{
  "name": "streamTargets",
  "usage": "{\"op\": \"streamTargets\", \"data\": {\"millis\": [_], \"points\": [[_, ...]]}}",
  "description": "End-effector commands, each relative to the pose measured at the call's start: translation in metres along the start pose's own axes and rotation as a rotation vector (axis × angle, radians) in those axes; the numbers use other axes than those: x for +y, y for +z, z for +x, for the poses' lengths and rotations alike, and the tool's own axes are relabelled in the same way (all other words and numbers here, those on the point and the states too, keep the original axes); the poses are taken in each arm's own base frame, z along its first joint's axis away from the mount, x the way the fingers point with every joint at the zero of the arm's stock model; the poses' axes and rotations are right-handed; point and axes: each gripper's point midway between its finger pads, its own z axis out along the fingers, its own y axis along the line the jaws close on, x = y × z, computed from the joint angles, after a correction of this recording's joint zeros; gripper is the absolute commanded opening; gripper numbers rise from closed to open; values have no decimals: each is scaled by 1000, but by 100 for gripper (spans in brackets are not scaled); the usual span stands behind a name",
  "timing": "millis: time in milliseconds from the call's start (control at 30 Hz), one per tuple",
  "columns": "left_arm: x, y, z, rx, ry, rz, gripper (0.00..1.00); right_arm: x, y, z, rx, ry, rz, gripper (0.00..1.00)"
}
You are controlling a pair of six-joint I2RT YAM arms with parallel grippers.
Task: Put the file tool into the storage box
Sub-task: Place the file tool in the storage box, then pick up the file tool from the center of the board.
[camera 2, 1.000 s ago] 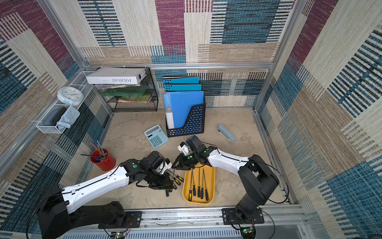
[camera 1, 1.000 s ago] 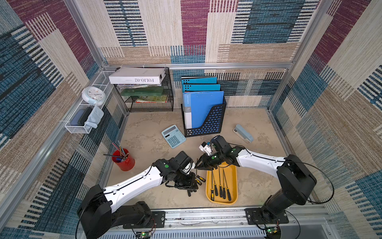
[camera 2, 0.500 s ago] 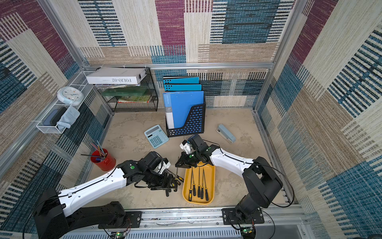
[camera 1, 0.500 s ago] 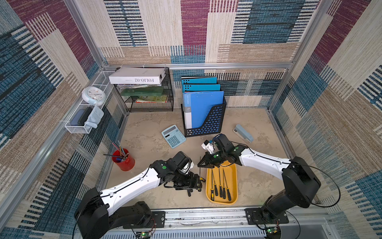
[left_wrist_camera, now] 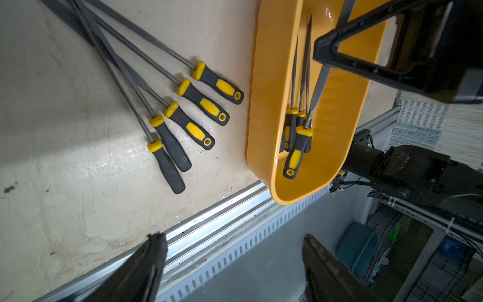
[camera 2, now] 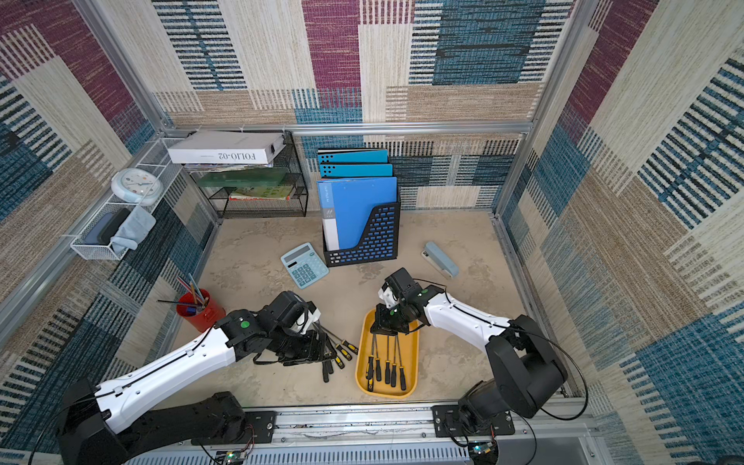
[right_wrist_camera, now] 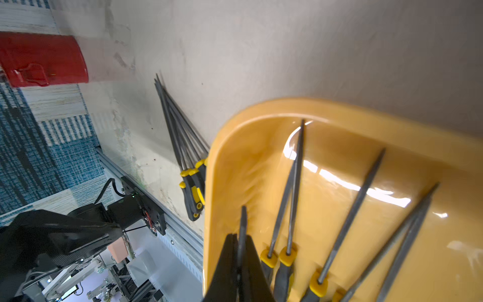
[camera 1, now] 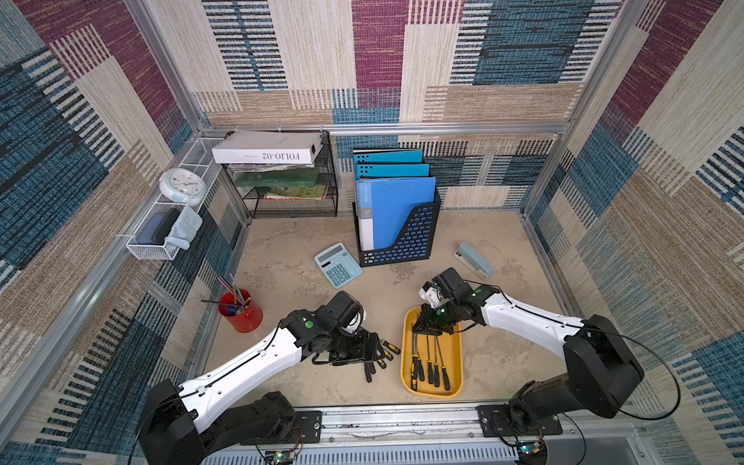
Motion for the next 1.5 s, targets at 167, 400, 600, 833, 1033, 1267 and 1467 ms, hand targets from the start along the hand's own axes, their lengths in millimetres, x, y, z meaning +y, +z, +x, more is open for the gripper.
{"op": "streamTargets", "data": {"millis": [167,400,600,833,1033,1267,1467], "points": [[19,5,2,-9,-42,-62,84,-9,17,10,26,-15,22,0],[28,9,4,-9,-59,-84,84,-18,29,17,52,-22,56,2],[36,12,8,3,-73,-113,84,-22,29,18,49,-20,74,20],[45,15,12,15,-103,-142,84,-16,19,13,24,-33,83,27],[55,23,17,30,-177,-180,82,-2,4,2,-17,-63,80,29],[63,29,17,18,-214,-243,66,15,-3,-11,-28,-104,58,29],[66,40,18,32,-228,-291,55,14,0,-10,-16,-107,54,29]]}}
